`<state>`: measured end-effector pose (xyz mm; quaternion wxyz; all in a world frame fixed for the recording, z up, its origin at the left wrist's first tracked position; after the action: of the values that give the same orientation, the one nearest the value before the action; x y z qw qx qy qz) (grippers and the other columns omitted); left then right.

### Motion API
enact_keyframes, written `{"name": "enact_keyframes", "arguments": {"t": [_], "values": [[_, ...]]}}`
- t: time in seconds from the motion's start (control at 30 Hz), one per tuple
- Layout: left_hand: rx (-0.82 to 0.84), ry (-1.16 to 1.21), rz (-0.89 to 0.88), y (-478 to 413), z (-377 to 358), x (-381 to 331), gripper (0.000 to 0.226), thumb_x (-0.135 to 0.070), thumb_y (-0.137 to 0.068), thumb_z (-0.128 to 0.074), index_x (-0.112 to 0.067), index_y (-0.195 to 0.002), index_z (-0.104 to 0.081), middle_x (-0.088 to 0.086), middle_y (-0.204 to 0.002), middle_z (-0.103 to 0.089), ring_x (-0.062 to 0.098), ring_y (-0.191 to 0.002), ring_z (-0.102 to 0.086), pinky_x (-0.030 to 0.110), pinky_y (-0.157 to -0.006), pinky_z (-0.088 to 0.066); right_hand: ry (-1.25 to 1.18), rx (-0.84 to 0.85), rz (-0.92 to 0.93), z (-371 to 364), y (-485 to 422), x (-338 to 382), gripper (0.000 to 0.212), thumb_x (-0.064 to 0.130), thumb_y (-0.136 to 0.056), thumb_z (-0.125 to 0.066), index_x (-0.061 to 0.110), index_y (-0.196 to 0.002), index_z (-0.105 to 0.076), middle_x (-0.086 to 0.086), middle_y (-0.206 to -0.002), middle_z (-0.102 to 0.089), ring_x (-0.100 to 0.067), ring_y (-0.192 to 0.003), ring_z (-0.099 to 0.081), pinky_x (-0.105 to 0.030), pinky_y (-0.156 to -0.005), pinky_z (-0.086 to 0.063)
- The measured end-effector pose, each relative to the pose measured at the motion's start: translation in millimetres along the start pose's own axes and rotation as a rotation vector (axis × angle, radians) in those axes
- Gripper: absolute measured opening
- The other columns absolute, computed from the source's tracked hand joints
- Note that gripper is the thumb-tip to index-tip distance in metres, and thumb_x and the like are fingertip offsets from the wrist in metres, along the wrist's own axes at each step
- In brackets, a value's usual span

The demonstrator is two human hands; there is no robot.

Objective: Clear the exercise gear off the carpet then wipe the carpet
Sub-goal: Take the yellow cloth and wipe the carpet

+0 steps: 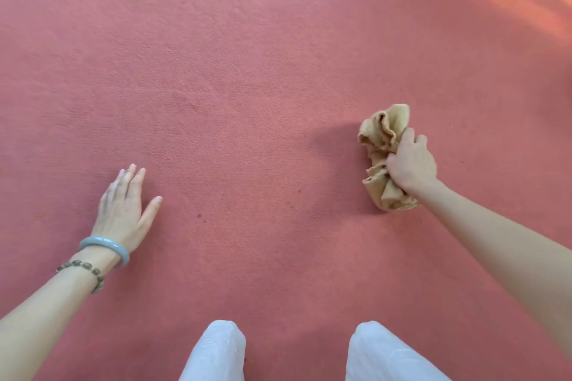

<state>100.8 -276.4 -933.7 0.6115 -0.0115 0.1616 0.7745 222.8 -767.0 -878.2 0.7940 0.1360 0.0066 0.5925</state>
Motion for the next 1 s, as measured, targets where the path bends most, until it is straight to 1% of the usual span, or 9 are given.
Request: {"name": "enact_keyframes", "arguments": {"t": [0.1,0.33,0.43,0.53,0.57,0.67,0.83,0.93,1.0], "values": [[0.005,0.006,0.015,0.5,-3.7,1.3,0.062,-0.028,-0.093,-0.049,-0.006,-0.145,-0.024,0.012,-0.155,-0.018,0.027,-0.144,-0.011,0.043,-0.116,-0.011,-0.019,0.044,0.063,-14.7,15.7,42.6,0.043,0.010,-0.087,-0.045,0.004,-0.128,-0.033,-0.023,-0.120,-0.042,-0.046,-0.102,-0.054,-0.046,-0.078,-0.043],[-0.017,0.078,0.071,3.3,0.3,1.4,0.058,-0.023,-0.095,-0.047,-0.009,-0.146,-0.024,0.010,-0.156,-0.015,0.025,-0.145,-0.009,0.041,-0.116,-0.009,-0.044,0.282,0.603,-84.6,163.8,228.4,0.055,0.006,-0.086,-0.046,0.008,-0.138,-0.030,-0.016,-0.125,-0.043,-0.036,-0.110,-0.048,-0.043,-0.083,-0.044],[-0.030,0.079,0.067,8.0,7.8,11.0,0.057,-0.022,-0.095,-0.046,-0.010,-0.146,-0.023,0.008,-0.156,-0.015,0.025,-0.145,-0.009,0.042,-0.116,-0.010,0.019,0.182,0.855,-83.4,214.2,268.0,0.056,0.013,-0.073,-0.063,0.005,-0.127,-0.049,-0.012,-0.106,-0.057,-0.026,-0.096,-0.058,-0.031,-0.069,-0.047],[-0.032,0.075,0.085,17.0,15.2,31.5,0.058,-0.025,-0.095,-0.044,-0.010,-0.147,-0.021,0.007,-0.156,-0.014,0.023,-0.145,-0.008,0.041,-0.116,-0.010,-0.005,0.417,0.979,-103.3,230.7,282.3,0.049,0.006,-0.084,-0.050,0.009,-0.131,-0.036,-0.013,-0.116,-0.046,-0.032,-0.102,-0.051,-0.040,-0.067,-0.041],[-0.035,0.076,0.095,19.9,18.3,40.2,0.059,-0.027,-0.095,-0.044,-0.011,-0.147,-0.021,0.007,-0.156,-0.014,0.023,-0.145,-0.007,0.040,-0.116,-0.009,0.004,0.456,0.991,-105.9,221.6,284.1,0.045,0.007,-0.085,-0.047,0.011,-0.128,-0.035,-0.012,-0.115,-0.044,-0.033,-0.101,-0.051,-0.041,-0.066,-0.041],[-0.025,0.061,0.133,30.2,25.4,73.1,0.060,-0.031,-0.096,-0.042,-0.012,-0.148,-0.017,0.005,-0.157,-0.010,0.021,-0.145,-0.004,0.037,-0.116,-0.005,0.048,0.324,0.922,-89.5,157.6,286.5,0.035,0.013,-0.087,-0.047,0.014,-0.120,-0.037,-0.010,-0.107,-0.043,-0.034,-0.096,-0.054,-0.044,-0.065,-0.045],[-0.013,0.069,0.226,46.7,35.1,134.7,0.062,-0.035,-0.096,-0.040,-0.013,-0.149,-0.014,0.004,-0.158,-0.007,0.019,-0.145,-0.001,0.037,-0.117,-0.003,0.082,0.099,0.504,-53.8,50.2,263.0,0.030,0.010,-0.086,-0.043,0.010,-0.116,-0.040,-0.016,-0.107,-0.045,-0.040,-0.095,-0.055,-0.040,-0.065,-0.039],[-0.027,0.092,0.280,52.4,40.8,165.9,0.061,-0.033,-0.097,-0.040,-0.013,-0.149,-0.015,0.005,-0.158,-0.007,0.020,-0.145,-0.001,0.037,-0.117,-0.003,0.008,0.067,0.355,-61.1,59.3,281.0,0.034,0.007,-0.087,-0.040,0.007,-0.121,-0.038,-0.019,-0.112,-0.044,-0.043,-0.097,-0.055,-0.041,-0.068,-0.036],[-0.040,0.106,0.291,55.0,42.7,181.1,0.059,-0.027,-0.096,-0.041,-0.012,-0.148,-0.016,0.006,-0.157,-0.009,0.020,-0.145,-0.003,0.038,-0.117,-0.004,-0.010,0.122,0.416,-83.2,102.3,317.4,0.039,0.005,-0.087,-0.039,0.006,-0.125,-0.036,-0.020,-0.117,-0.043,-0.043,-0.098,-0.055,-0.040,-0.069,-0.035]]}}
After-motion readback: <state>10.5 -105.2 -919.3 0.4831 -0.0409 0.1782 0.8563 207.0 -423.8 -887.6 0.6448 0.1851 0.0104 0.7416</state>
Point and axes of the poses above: each hand's wrist, its own y-axis away from the middle knuckle, its own z-axis out of the back of the hand, x = y × z, the point moved 9 cm from there along -y, towards the middle knuckle
